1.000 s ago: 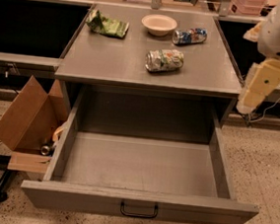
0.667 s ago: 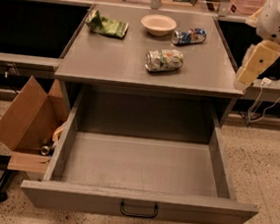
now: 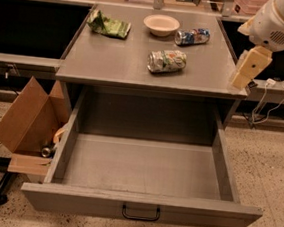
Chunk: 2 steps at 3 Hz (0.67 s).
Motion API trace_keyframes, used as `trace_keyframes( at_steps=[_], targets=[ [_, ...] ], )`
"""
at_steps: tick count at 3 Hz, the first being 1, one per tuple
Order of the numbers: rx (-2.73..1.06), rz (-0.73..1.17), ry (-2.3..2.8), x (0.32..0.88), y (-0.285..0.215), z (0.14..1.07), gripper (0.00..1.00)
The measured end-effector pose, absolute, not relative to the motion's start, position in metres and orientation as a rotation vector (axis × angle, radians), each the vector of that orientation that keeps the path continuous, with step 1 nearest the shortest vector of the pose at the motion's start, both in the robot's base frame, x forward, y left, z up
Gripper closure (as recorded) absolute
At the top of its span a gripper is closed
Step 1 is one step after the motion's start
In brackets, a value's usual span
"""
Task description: Place 7up can into top drawer
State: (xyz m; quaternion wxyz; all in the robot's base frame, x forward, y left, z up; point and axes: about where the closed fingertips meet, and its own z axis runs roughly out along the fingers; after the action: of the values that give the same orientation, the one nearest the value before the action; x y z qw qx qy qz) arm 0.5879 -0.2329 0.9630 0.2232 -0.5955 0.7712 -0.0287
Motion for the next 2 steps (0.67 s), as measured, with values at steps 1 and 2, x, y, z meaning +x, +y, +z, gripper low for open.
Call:
trace_keyframes(
  at_steps=[1, 2],
  targets=[
    [-1.692, 0.010, 2.069, 0.587, -0.210, 0.944, 0.00],
    [-1.741, 0.099, 1.975, 0.580, -0.179, 0.929, 0.00]
  ],
)
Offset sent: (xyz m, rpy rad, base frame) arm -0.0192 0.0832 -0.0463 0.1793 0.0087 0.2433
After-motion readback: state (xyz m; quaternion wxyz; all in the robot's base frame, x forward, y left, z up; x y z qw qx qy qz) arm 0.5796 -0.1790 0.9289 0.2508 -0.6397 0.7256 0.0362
